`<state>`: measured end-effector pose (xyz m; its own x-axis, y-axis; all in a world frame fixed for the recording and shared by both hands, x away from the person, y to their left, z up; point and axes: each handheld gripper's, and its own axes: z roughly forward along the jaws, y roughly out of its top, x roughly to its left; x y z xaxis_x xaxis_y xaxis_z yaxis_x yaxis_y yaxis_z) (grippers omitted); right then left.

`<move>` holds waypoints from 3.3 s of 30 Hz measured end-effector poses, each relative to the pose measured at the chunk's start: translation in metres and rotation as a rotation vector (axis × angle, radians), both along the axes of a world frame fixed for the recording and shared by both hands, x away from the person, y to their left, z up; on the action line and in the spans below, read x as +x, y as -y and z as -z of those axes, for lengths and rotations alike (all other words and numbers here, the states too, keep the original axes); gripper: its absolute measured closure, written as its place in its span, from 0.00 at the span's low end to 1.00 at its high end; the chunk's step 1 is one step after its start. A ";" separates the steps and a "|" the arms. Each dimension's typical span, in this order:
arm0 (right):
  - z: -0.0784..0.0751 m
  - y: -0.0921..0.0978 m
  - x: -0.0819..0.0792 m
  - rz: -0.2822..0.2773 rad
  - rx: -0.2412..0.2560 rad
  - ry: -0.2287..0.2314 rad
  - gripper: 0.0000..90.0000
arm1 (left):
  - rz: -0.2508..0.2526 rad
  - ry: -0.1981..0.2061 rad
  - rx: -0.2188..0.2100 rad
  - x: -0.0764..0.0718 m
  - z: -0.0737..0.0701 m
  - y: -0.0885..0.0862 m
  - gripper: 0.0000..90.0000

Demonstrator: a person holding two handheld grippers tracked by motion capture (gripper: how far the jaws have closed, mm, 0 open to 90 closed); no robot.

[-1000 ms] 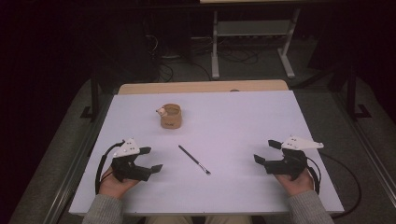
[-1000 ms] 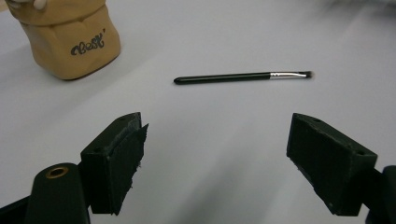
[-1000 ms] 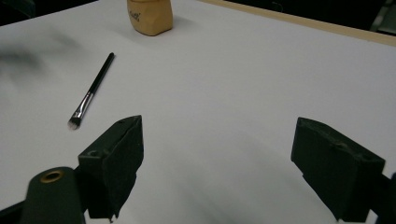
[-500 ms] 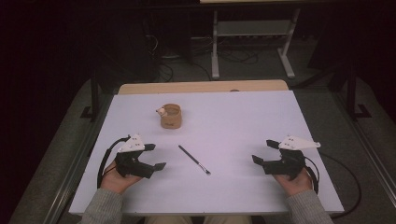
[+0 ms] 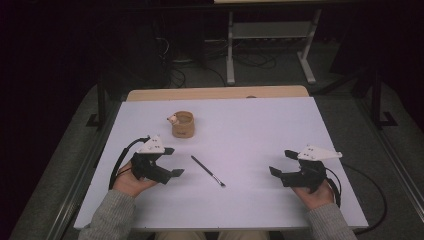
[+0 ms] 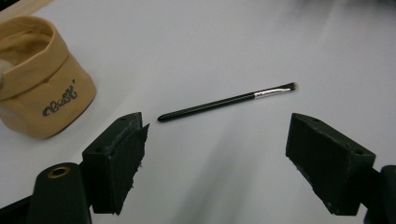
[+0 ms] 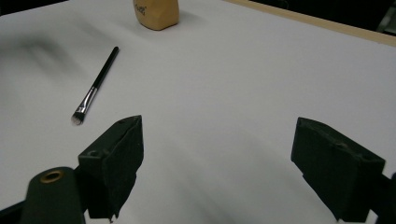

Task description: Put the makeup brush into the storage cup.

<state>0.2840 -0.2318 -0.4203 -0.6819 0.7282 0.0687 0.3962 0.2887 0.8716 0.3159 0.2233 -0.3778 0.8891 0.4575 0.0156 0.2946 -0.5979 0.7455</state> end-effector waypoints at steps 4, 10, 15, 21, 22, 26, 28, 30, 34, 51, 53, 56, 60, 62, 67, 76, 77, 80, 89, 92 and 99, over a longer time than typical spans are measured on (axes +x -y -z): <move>-0.001 0.000 0.000 -0.002 -0.004 0.002 0.18 | 0.026 -0.002 0.003 0.004 -0.002 0.009 0.21; -0.001 0.000 0.000 -0.002 0.000 0.001 0.18 | 0.061 -0.010 0.029 0.009 -0.002 0.020 0.21; -0.001 0.001 0.000 -0.002 0.004 0.001 0.18 | 0.080 -0.015 0.043 0.012 -0.003 0.025 0.21; -0.001 0.001 0.000 -0.005 0.004 0.000 0.18 | 0.103 -0.014 0.064 0.016 -0.006 0.032 0.22; -0.002 0.001 0.000 -0.004 0.005 0.001 0.18 | 0.104 -0.013 0.063 0.016 -0.006 0.033 0.22; -0.002 0.001 0.000 -0.005 0.007 0.002 0.18 | 0.119 -0.015 0.077 0.019 -0.007 0.037 0.22; -0.002 0.002 0.000 -0.005 0.008 0.001 0.18 | 0.125 -0.015 0.085 0.020 -0.007 0.039 0.22; -0.002 0.002 0.000 -0.006 0.009 0.002 0.18 | 0.127 -0.018 0.090 0.021 -0.008 0.040 0.22; -0.002 0.002 0.001 -0.006 0.009 -0.001 0.18 | 0.137 -0.020 0.095 0.022 -0.008 0.043 0.22; -0.003 0.000 0.001 -0.011 -0.003 -0.004 0.19 | 0.157 -0.025 0.099 0.023 -0.006 0.048 0.23; -0.003 0.001 0.001 -0.010 -0.002 -0.004 0.19 | 0.159 -0.023 0.097 0.023 -0.006 0.048 0.23; -0.003 0.001 0.001 -0.011 -0.002 -0.006 0.19 | 0.162 -0.025 0.097 0.024 -0.005 0.050 0.23; -0.003 0.000 0.001 -0.014 -0.004 -0.004 0.19 | 0.177 -0.029 0.111 0.026 -0.003 0.053 0.24; -0.003 0.001 0.001 -0.014 -0.005 -0.002 0.19 | 0.180 -0.034 0.113 0.027 -0.002 0.055 0.24; -0.003 0.001 0.001 -0.017 -0.004 -0.005 0.19 | 0.201 -0.040 0.129 0.030 0.002 0.058 0.25; -0.003 0.000 0.001 -0.019 -0.006 -0.007 0.19 | 0.262 -0.041 0.160 0.037 0.006 0.067 0.29; -0.003 0.000 0.001 -0.019 -0.007 -0.009 0.19 | 0.271 -0.039 0.159 0.038 0.006 0.068 0.30; -0.003 0.000 0.001 -0.021 -0.008 -0.010 0.19 | 0.293 -0.041 0.177 0.042 0.007 0.070 0.32; -0.003 0.000 0.001 -0.023 -0.007 -0.011 0.19 | 0.359 -0.055 0.224 0.051 0.015 0.079 0.37; -0.003 0.000 0.002 -0.024 -0.008 -0.011 0.19 | 0.374 -0.071 0.249 0.055 0.020 0.083 0.39; -0.002 0.000 0.002 -0.025 -0.005 -0.014 0.19 | 0.414 -0.107 0.298 0.062 0.029 0.091 0.47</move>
<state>0.2861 -0.2322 -0.4180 -0.6991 0.7111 0.0747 0.4007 0.3032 0.8646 0.3777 0.1327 -0.4067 0.9984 0.0563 -0.0093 0.0534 -0.8621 0.5039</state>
